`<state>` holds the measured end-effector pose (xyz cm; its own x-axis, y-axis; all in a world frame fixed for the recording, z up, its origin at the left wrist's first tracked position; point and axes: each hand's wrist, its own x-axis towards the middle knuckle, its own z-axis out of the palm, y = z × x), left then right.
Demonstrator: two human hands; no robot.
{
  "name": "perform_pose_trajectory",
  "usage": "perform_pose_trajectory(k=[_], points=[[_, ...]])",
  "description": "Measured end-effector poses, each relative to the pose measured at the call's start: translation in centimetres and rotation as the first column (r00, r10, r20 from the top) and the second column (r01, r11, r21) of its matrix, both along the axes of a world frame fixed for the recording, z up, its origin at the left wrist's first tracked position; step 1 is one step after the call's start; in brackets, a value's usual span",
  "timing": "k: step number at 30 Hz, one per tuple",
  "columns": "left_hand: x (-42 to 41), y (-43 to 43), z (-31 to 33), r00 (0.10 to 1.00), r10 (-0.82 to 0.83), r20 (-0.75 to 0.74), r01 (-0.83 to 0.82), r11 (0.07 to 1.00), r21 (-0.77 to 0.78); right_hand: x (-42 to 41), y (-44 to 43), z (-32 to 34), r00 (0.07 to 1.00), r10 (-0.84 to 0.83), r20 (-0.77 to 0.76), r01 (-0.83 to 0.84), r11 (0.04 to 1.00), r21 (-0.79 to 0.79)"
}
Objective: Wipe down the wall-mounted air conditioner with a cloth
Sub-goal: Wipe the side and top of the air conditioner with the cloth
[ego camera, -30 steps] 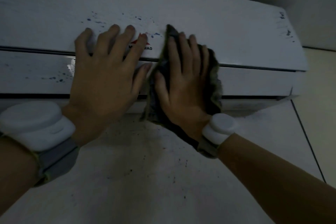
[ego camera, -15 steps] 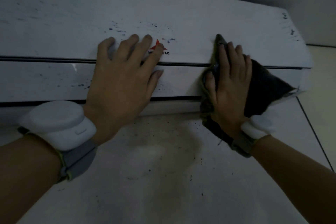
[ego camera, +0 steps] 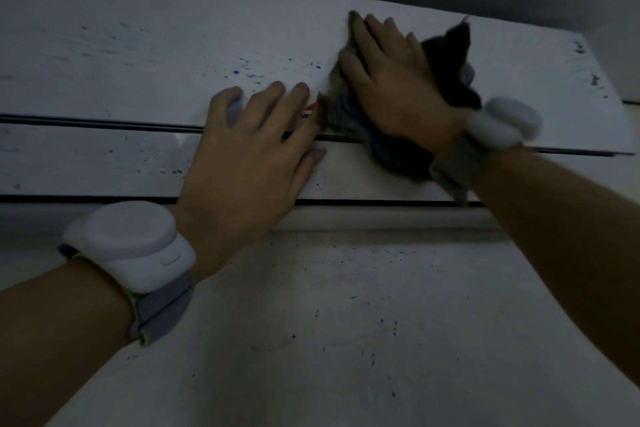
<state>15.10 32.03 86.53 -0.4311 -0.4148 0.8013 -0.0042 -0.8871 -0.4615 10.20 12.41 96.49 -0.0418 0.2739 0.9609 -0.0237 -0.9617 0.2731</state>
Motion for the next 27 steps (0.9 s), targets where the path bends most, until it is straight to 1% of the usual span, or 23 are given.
perform_pose_trajectory(k=[2, 4, 7, 9, 12, 14, 18, 20, 22, 24, 26, 27], points=[[-0.2, -0.2, -0.1, 1.000, 0.027, -0.007, -0.027, 0.999, -0.019, -0.2, -0.1, 3.8, 0.999, 0.014, -0.035, -0.014, 1.000, 0.017], [-0.3, -0.5, -0.2, 0.999, 0.040, -0.017, -0.040, 0.998, -0.042, -0.2, 0.1, 6.5, 0.999, 0.026, -0.034, -0.025, 0.999, 0.045], [-0.6, -0.7, -0.2, 0.998, 0.055, -0.020, -0.056, 0.997, -0.055, 0.1, 1.0, 6.9, 0.999, 0.032, -0.005, -0.032, 0.997, 0.073], [-0.7, -0.9, -0.3, 0.998, 0.059, -0.003, -0.059, 0.997, -0.058, 0.1, 1.2, 5.1, 0.998, 0.056, -0.011, -0.056, 0.998, 0.012], [-0.7, -1.1, -0.6, 0.999, 0.039, 0.029, -0.037, 0.997, -0.071, -0.1, 0.7, 0.3, 0.992, 0.115, -0.050, -0.121, 0.984, -0.134], [-0.7, -1.3, -0.9, 1.000, 0.030, -0.001, -0.030, 0.997, -0.070, -0.2, -0.4, -2.8, 0.989, 0.142, -0.042, -0.148, 0.969, -0.199], [-1.1, -1.3, -1.5, 0.997, 0.059, -0.047, -0.063, 0.993, -0.096, -0.1, -3.9, -7.3, 0.991, 0.100, 0.084, -0.065, 0.935, -0.349], [-1.4, -1.8, -2.0, 0.998, 0.037, -0.044, -0.041, 0.995, -0.094, 0.0, -6.3, -8.8, 0.977, 0.125, 0.172, -0.046, 0.914, -0.403], [-1.5, -2.6, -3.0, 1.000, -0.013, 0.001, 0.013, 0.997, -0.074, 0.3, -8.8, -10.3, 0.949, 0.157, 0.274, -0.036, 0.917, -0.397], [-1.1, -3.8, -4.8, 0.997, -0.069, 0.028, 0.070, 0.997, -0.018, 0.4, -11.3, -11.8, 0.923, 0.132, 0.361, -0.007, 0.945, -0.328], [0.0, -5.0, -6.9, 0.997, -0.077, 0.006, 0.076, 0.991, 0.111, 0.4, -13.2, -13.6, 0.914, 0.088, 0.397, 0.029, 0.960, -0.279], [0.8, -5.7, -8.1, 0.998, -0.067, -0.014, 0.069, 0.976, 0.206, 0.4, -13.8, -14.8, 0.919, 0.072, 0.388, 0.043, 0.959, -0.280]])
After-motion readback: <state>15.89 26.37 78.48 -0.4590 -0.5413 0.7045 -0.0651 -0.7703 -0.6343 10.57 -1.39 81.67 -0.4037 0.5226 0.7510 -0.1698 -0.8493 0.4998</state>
